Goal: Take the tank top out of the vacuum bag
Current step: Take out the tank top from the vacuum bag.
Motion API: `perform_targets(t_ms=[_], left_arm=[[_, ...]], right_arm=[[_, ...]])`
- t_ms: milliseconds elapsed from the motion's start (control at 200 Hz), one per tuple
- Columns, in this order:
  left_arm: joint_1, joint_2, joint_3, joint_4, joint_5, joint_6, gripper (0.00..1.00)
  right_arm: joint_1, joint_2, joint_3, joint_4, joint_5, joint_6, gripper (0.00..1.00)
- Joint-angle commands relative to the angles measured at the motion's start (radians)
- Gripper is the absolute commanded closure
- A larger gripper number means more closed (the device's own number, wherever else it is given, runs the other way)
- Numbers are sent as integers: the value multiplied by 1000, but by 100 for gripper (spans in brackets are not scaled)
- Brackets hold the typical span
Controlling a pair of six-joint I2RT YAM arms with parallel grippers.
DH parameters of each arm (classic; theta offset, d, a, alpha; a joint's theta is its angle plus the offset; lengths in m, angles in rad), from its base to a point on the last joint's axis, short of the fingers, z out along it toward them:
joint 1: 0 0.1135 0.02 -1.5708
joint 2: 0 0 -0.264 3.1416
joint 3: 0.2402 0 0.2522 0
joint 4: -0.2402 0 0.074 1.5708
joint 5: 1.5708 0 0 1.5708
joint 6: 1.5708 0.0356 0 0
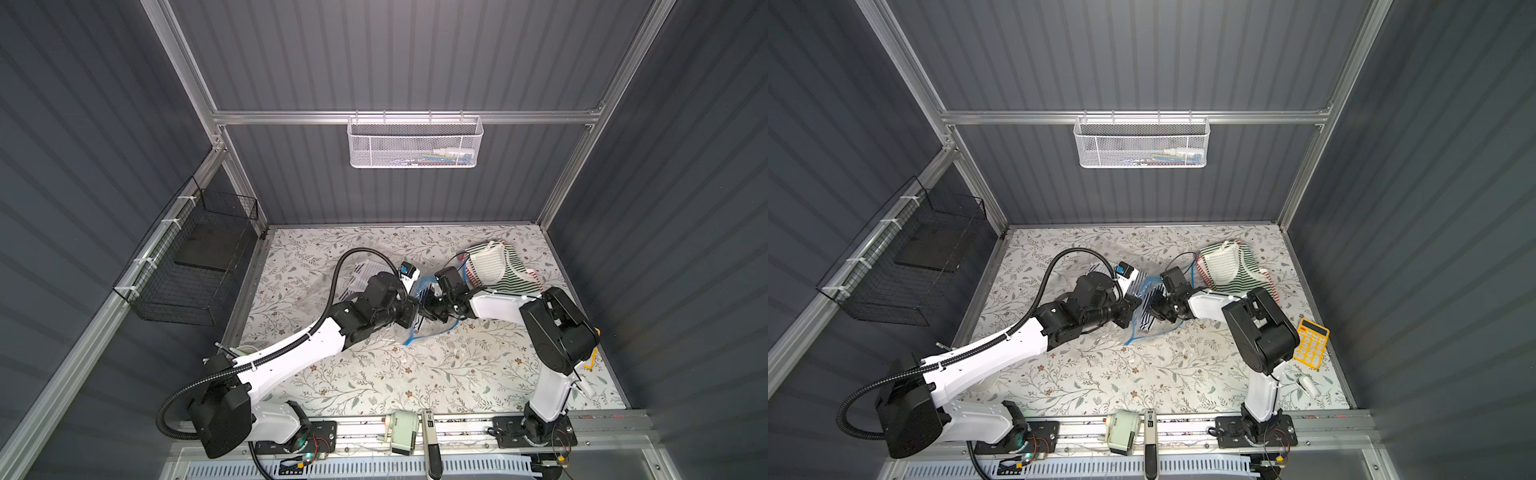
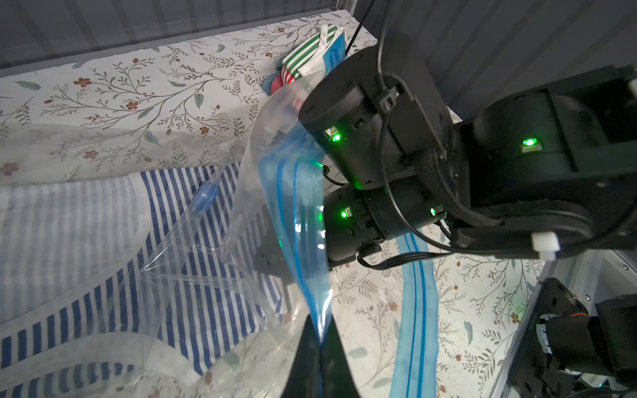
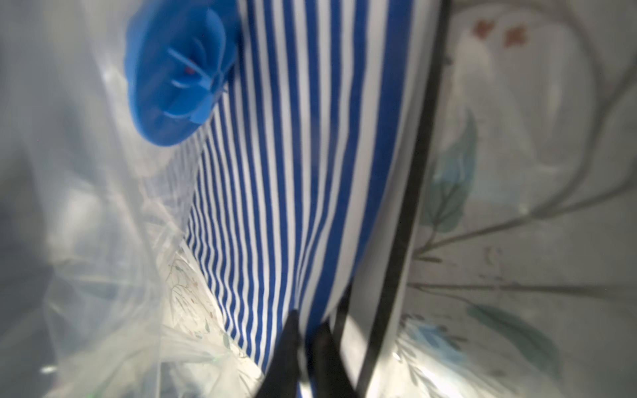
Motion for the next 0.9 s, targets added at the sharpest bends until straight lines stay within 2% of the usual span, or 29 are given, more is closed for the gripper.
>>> perform_targets(t_ms=[0,505,525,605,810,890], left_arm=[[-4,-5,18,-23,8,22,100],[-7,10,34,22,-24,-8,100],[-6,11,36,18,-30,-8,100],[-7,17,37,7,-48,-10,100],[-10,15,24,10,-48,-18,100],[-9,7,22,5,-48,-16,100]], right_arm=[[-1,-5,23,28,-26,-4,100],[53,-289,-67,7,23,24,100],[57,-308,-84,11,66,32,100],[60,-360,-140,40,96,58,100],[51,-313,-171,54,84,42,100],[51,-284,-189,93,75,50,97]])
